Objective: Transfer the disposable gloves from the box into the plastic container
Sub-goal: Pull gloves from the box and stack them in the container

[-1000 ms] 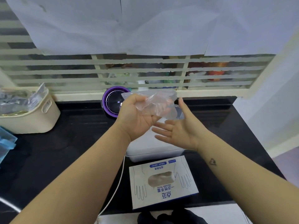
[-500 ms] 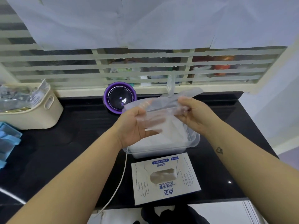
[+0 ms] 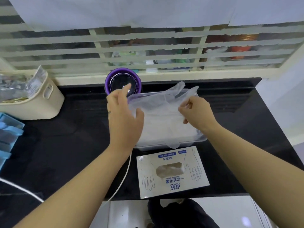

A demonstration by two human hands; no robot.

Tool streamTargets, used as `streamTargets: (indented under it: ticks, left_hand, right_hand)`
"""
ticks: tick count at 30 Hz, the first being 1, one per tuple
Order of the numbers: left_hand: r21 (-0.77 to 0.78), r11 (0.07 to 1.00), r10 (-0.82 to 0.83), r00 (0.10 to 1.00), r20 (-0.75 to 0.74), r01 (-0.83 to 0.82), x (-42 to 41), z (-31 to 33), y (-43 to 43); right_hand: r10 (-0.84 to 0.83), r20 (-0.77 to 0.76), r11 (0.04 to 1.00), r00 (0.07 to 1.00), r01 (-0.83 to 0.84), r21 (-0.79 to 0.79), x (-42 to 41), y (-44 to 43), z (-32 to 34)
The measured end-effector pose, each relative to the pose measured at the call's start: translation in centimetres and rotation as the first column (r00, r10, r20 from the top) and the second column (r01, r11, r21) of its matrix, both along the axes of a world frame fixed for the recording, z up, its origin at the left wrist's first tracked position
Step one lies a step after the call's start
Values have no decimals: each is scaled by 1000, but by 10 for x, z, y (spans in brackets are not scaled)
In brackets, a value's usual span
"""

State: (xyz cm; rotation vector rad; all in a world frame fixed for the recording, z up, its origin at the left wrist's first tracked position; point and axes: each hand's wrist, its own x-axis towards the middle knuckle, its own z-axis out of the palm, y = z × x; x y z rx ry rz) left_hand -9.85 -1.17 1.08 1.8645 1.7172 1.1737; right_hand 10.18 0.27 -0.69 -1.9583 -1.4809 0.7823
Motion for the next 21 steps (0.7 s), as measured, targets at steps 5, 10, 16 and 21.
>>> streamTargets:
  ticks: [5,10,16,21]
  left_hand:
    - [-419,796,-605,614,-507,438,18,-10,22]
    - [-642,691,-716,433,-547,331,26,-24,32]
    - [-687,657,-745,408,-528,311,29,-32,41]
    - [-752,621,-766,374,-523,221,31,-43,52]
  right_hand:
    - [107,128,992,986,-98,-73,2,-3,1]
    - [-19,258,995,966,-7,100,11,-2,16]
    - [458,455,871,764,-489,-57,-20,9,25]
    - [705,475,698,526,-400,-594,-11,17,-25]
